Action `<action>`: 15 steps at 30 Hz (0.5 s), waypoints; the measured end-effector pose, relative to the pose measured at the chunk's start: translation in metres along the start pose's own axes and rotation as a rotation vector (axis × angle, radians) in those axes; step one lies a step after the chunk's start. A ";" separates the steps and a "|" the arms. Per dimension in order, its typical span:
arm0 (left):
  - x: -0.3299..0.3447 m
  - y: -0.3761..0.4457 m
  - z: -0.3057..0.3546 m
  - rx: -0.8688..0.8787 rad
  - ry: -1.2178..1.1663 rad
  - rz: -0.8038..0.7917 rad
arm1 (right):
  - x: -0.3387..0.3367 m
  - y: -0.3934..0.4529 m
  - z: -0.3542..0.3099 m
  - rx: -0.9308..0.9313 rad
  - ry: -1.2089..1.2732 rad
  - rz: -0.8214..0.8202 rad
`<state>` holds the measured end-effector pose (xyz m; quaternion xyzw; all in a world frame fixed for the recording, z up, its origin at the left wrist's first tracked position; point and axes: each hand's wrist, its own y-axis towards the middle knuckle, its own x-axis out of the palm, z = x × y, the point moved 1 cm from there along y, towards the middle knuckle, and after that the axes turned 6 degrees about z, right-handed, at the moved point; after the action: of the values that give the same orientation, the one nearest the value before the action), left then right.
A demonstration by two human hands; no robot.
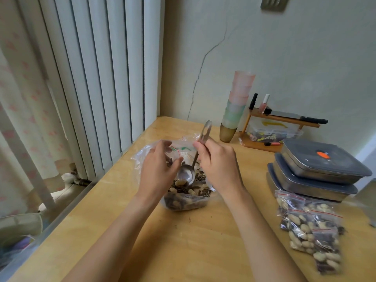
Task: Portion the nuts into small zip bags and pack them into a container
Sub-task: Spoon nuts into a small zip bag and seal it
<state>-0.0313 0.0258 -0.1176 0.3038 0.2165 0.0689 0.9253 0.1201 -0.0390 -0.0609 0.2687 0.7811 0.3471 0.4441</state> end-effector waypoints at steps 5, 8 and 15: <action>0.000 0.002 -0.001 -0.007 0.001 0.000 | -0.002 -0.001 -0.001 0.102 0.163 -0.082; 0.000 0.001 -0.003 -0.019 0.008 -0.004 | -0.004 -0.001 0.003 0.296 0.202 -0.127; 0.001 -0.002 -0.003 -0.038 0.014 -0.032 | -0.007 -0.005 0.022 0.774 0.241 -0.251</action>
<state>-0.0319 0.0263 -0.1216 0.2822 0.2268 0.0601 0.9302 0.1424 -0.0404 -0.0688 0.2759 0.9268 0.0002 0.2547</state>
